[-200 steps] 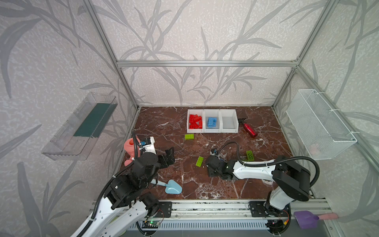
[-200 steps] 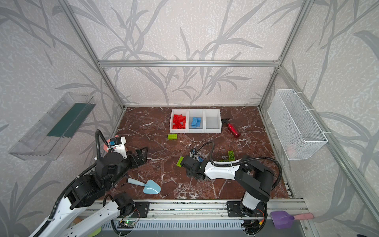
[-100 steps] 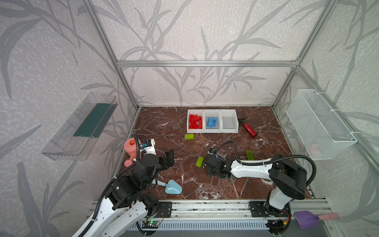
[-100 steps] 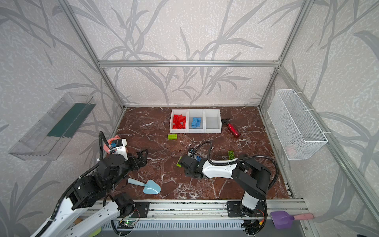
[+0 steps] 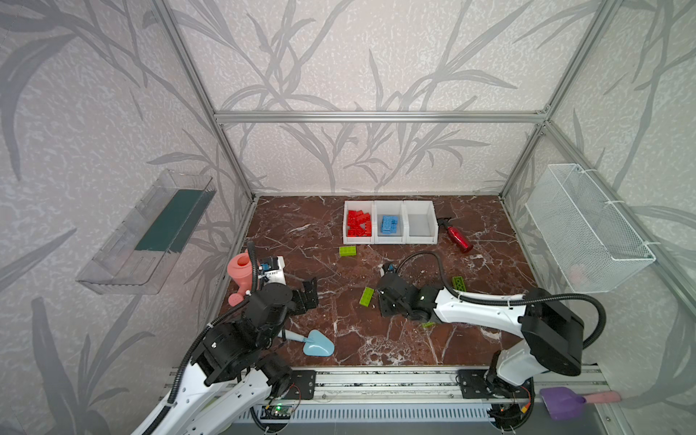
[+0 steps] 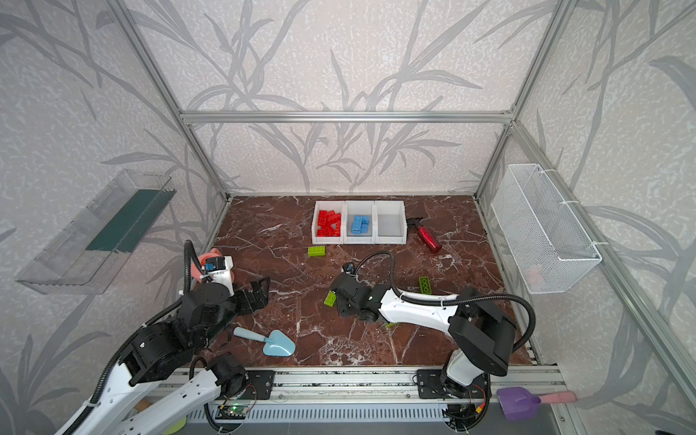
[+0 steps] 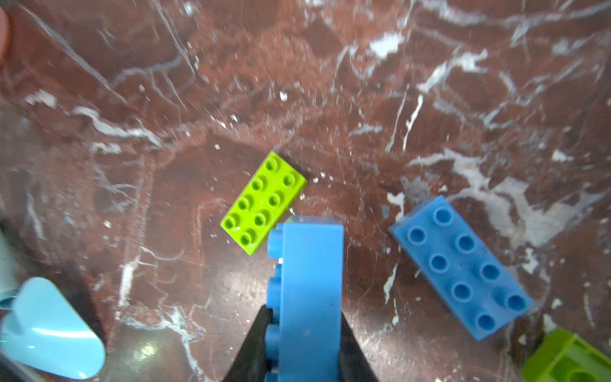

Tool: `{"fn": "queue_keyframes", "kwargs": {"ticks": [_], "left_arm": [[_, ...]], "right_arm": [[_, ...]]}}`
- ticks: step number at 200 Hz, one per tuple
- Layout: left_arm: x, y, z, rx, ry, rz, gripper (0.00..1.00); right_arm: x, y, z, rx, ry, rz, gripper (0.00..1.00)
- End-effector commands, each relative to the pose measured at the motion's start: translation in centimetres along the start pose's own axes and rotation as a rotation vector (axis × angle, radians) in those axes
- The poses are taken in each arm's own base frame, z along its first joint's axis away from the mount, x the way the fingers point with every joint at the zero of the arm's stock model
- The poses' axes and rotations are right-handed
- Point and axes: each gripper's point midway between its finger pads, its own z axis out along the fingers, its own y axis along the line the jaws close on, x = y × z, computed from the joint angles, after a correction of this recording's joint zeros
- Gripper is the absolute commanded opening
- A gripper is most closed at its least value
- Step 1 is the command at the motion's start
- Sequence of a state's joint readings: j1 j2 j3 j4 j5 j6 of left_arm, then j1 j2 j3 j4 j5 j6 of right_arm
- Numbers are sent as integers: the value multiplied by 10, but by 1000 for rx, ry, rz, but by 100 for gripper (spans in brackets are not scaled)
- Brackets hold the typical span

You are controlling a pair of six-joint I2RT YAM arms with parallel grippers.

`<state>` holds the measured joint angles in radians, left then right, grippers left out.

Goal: Sort the legos into containers by color
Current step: 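Grasp a blue brick with the right gripper while the left gripper withdraws, then carry the blue brick with the right gripper and drop it into the middle compartment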

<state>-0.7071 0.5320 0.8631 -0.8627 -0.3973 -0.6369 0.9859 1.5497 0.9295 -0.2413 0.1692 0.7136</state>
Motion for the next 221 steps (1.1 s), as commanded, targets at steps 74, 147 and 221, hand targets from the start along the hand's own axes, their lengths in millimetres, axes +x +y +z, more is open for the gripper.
{"fn": "queue_keyframes", "kwargs": {"ticks": [74,147,221], "left_arm": [[-1,-8,13,-31,40,225,99],[6,-1,31,-56,106,244,99],[14,5,41,-78,175,223,99]], "right_arm": [[-113,-22,-16,-100,-80,14,15],[-180,-54,38,-30,-50,0,15],[-249,-104,82,40,-56,73,15]]}}
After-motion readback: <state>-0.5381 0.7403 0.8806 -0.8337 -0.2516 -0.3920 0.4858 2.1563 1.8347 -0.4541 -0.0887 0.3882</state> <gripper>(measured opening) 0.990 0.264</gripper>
